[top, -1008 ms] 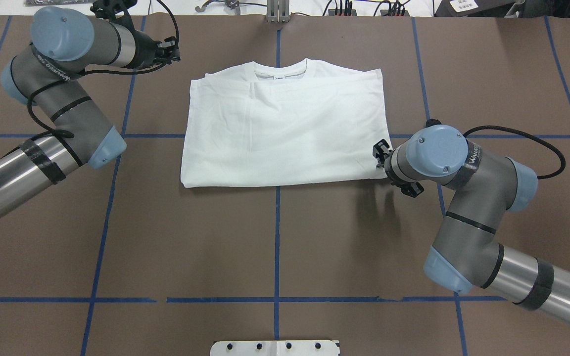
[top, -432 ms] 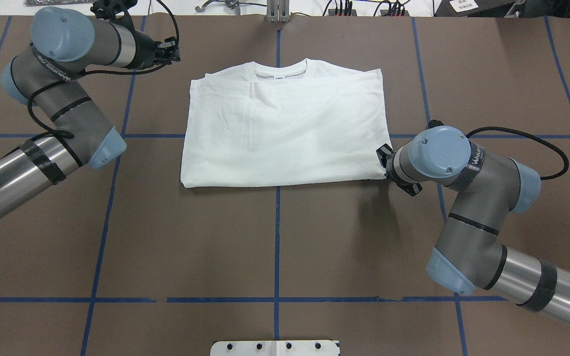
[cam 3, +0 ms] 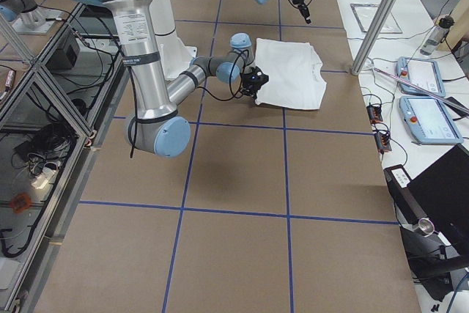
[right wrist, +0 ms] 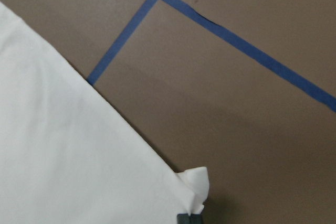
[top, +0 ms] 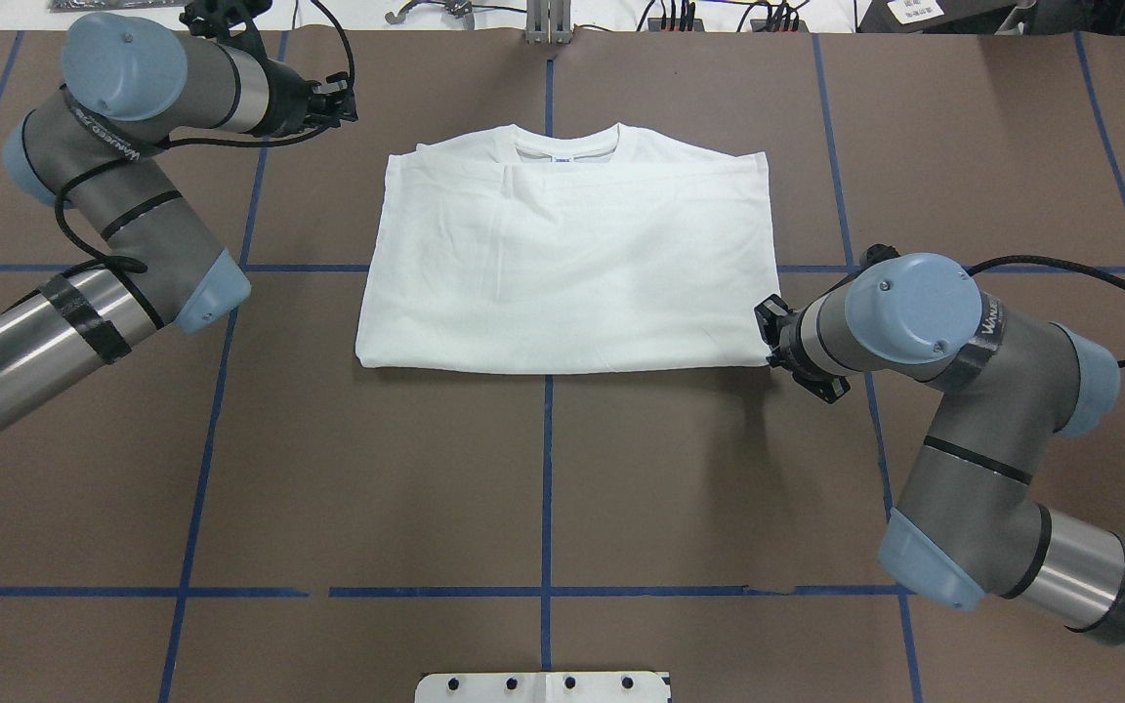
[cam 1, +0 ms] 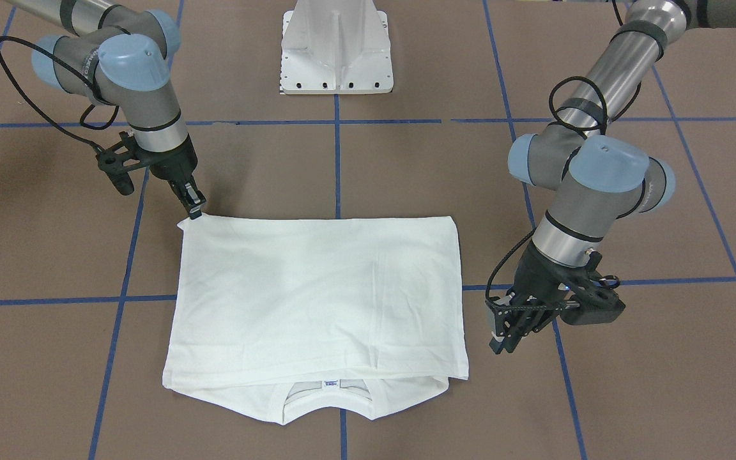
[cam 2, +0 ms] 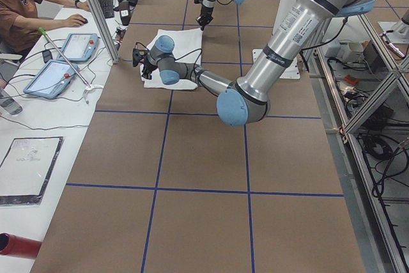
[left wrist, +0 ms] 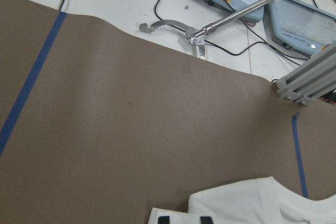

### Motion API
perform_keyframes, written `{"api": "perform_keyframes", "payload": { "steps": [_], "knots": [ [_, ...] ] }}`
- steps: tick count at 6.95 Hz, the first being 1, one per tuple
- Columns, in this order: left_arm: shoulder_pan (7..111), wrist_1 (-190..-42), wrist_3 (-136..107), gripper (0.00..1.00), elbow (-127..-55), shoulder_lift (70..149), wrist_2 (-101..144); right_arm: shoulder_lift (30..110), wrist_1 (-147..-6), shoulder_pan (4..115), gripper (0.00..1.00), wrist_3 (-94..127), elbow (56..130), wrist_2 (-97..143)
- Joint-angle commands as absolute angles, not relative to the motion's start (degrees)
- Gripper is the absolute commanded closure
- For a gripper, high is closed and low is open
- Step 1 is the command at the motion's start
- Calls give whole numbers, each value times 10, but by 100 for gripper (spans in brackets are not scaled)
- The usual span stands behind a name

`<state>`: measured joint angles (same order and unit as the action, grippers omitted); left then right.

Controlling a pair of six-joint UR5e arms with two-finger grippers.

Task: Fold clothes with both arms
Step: 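Drag the corner toward the robot with the right gripper, rotating the shirt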

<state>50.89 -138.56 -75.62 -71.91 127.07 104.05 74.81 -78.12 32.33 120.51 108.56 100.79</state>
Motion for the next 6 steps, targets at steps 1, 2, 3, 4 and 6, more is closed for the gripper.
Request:
{"api": "perform_keyframes", "payload": {
  "steps": [1, 2, 3, 4, 6],
  "knots": [
    [507, -1381, -767, 68, -763, 1262, 1084, 795, -790, 268, 100, 1208, 1163, 1050],
    [507, -1383, -792, 68, -792, 1245, 1124, 808, -791, 246, 100, 1208, 1190, 1104],
    [503, -1383, -831, 68, -848, 1218, 1159, 813, -791, 220, 100, 1216, 1199, 1155],
    [490, -1383, -900, 68, -885, 1206, 1193, 841, -791, 201, 100, 1218, 1231, 1209],
    [446, -1382, -968, 56, -909, 1191, 1192, 855, -791, 123, 100, 1245, 1256, 1223]
  ]
}}
